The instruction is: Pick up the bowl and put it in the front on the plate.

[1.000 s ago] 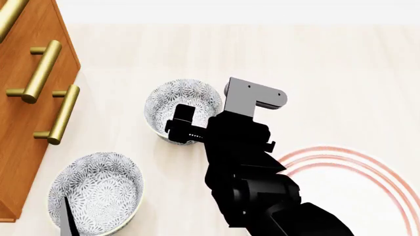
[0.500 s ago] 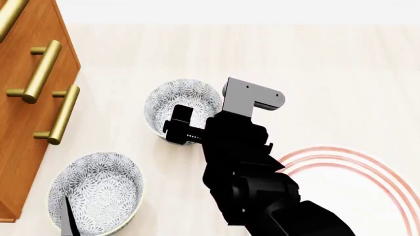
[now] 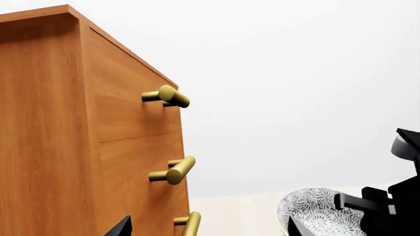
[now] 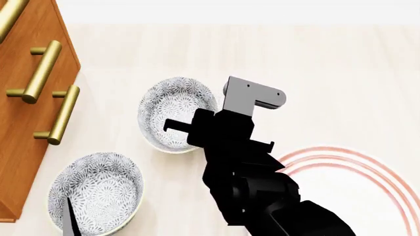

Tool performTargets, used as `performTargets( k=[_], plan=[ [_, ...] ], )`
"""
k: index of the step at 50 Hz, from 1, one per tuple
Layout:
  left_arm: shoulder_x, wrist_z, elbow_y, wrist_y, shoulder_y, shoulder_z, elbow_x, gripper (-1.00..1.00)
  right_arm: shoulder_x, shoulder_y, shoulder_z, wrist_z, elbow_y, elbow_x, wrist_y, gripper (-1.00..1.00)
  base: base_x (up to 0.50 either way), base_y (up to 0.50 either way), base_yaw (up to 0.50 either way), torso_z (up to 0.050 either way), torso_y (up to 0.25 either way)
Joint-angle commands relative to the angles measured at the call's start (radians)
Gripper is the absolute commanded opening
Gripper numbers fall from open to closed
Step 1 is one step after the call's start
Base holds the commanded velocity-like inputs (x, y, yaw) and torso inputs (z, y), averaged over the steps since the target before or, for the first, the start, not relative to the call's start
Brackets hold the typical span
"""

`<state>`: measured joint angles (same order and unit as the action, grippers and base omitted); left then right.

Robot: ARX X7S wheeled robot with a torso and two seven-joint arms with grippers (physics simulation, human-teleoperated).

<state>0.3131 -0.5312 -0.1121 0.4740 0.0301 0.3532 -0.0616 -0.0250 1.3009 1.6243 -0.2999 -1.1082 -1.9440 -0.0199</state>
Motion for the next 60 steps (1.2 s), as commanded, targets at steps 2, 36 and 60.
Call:
performTargets(
  k=[2, 36, 60],
  plan=[
    [-0.019, 0.018, -0.003, 0.001, 0.001, -0.025, -0.015, 1.00, -0.026, 0.030, -0.017, -0.040, 0.128, 0.038, -0.064, -1.00, 0.00, 0.00, 0.00, 0.000, 0.000],
    [-0.019, 0.012, 0.006, -0.006, 0.003, -0.002, -0.006, 1.00, -1.239, 0.339, -0.021, -0.236, 1.490, 0.451, -0.172, -1.00, 0.00, 0.00, 0.00, 0.000, 0.000],
    [-0.020, 0.022, 0.030, -0.030, -0.008, 0.027, -0.006, 1.00, -1.545, 0.160, 0.153, 0.264, 1.474, 0.485, -0.251, -1.00, 0.00, 0.00, 0.00, 0.000, 0.000]
  ],
)
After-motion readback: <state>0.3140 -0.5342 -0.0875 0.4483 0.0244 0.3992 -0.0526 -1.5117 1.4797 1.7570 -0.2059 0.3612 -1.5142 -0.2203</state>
